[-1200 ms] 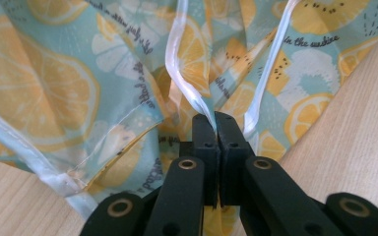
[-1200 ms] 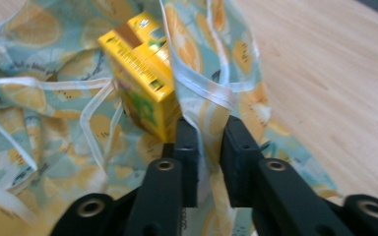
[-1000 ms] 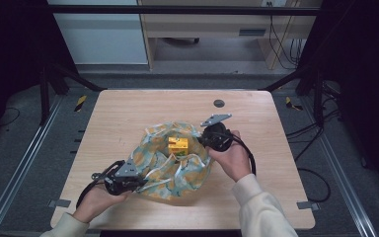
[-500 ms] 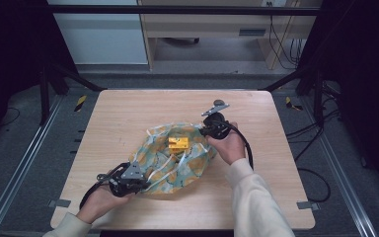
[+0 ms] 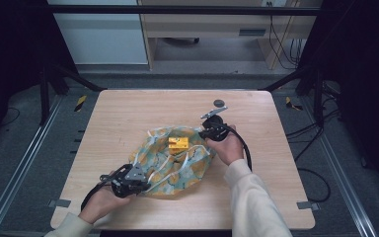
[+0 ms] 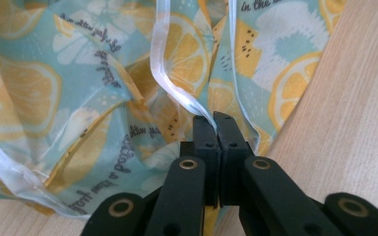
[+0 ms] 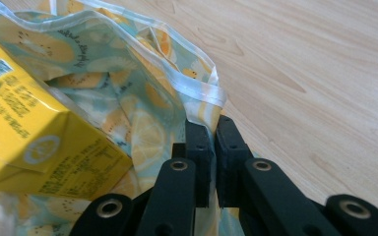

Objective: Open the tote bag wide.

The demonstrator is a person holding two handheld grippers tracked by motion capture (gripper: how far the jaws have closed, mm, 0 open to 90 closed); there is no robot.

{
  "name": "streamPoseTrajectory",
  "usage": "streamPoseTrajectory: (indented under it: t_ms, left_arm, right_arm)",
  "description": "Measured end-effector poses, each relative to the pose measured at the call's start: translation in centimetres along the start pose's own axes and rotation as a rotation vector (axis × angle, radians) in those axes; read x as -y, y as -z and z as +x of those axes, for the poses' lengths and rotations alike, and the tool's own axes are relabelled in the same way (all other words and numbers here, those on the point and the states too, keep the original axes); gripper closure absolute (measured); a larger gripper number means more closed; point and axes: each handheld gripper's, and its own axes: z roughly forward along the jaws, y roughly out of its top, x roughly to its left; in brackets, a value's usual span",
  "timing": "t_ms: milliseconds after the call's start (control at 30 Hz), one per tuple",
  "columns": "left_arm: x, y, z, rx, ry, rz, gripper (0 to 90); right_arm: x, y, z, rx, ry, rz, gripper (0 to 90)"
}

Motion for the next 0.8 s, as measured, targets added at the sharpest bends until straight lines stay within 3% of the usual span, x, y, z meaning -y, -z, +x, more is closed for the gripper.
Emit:
streamPoseTrajectory:
  t_ms: [100,200,367,633,800]
  left_arm:
    - [0.2,-0.3,0.1,0.022,0.014,0.006,89.4]
    - [0.4,-0.3,0.4,0.013,0.019,0.010,89.4]
    - [0.6,-0.3,0.4,0.030,0.022,0.018,89.4]
    - [1.0,0.0,0.5,0.001,0.041,0.037,89.4]
    - [1.0,0.2,0.3,0.013,0.028,0.023,89.4]
  right_arm:
    - [0.3,-0.4,-0.2,0.000,0.009,0.015,86.5]
    - [0.7,-0.7,-0.3,-0.006,-0.001,0.029,85.6]
    - [1.0,-0.6,-0.4,-0.015,-0.007,0.017,84.0]
    - [1.2,-0.9,-0.9,0.012,-0.016,0.026,83.6]
    - [1.8,-1.5,-1.3,0.015,-0.028,0.052,82.8]
